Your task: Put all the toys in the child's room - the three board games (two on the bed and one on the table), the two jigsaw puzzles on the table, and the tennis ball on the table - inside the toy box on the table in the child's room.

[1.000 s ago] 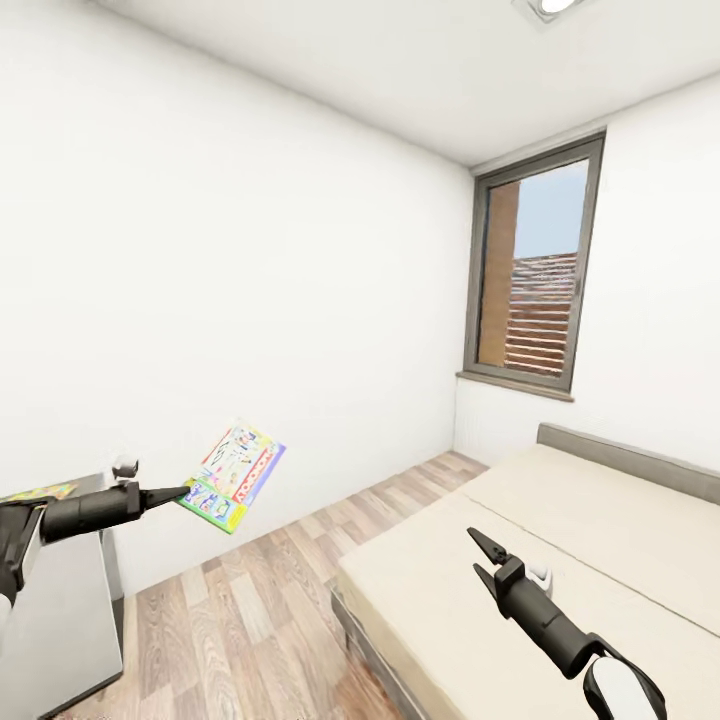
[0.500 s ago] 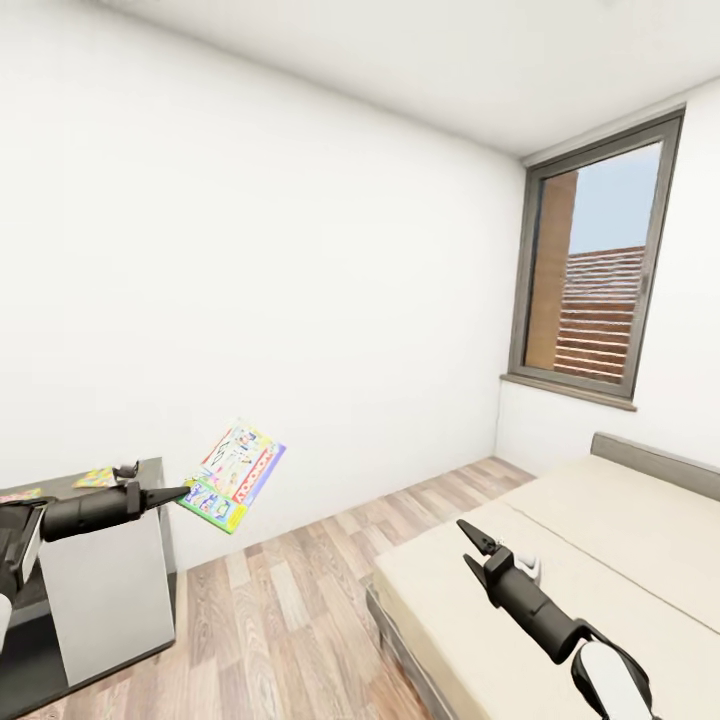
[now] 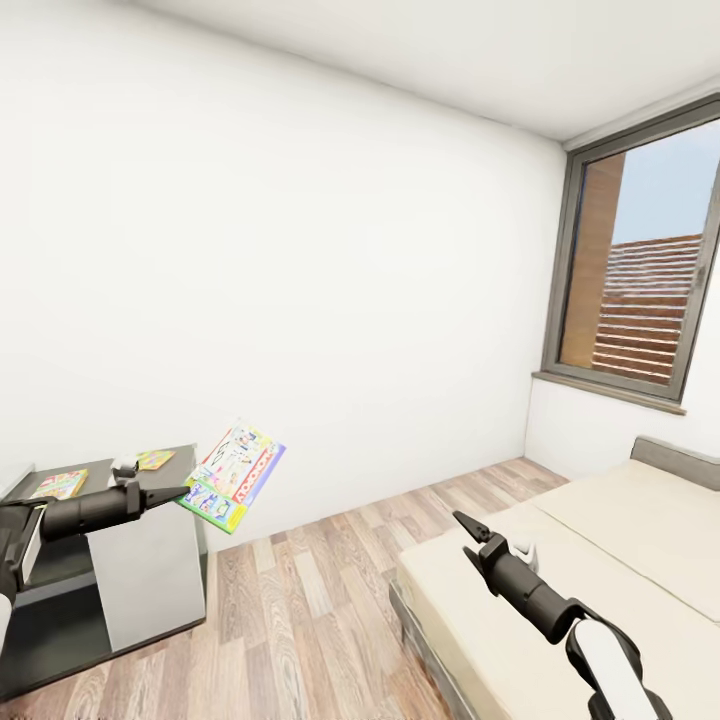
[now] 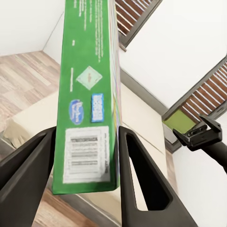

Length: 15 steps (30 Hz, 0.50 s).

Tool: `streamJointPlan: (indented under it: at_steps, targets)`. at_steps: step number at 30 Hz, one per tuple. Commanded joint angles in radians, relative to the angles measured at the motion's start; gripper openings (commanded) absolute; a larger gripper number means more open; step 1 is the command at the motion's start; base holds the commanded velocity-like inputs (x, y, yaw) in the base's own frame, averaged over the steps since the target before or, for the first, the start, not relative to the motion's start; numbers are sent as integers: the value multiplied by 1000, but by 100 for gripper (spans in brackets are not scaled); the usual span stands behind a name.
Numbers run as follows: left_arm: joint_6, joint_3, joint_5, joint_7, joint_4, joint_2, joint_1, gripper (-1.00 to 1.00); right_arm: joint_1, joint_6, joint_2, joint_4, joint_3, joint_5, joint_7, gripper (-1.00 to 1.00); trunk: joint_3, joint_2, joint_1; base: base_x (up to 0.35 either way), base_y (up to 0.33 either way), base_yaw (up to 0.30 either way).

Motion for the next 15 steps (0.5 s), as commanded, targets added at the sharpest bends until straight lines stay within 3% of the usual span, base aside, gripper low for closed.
streamJointPlan:
  at_steps: [1,15]
  targets:
    - [10,4,-10,-8,0,-1,-1,-100,0,6,-1,1,-2,-1,1,100,-2,-1,0,0,0,133]
    - [10,7,-10,-8,0,4,-1,-100,-1,6,-4,2,-2,0,-2,100,-24,-1,0,0,0,111]
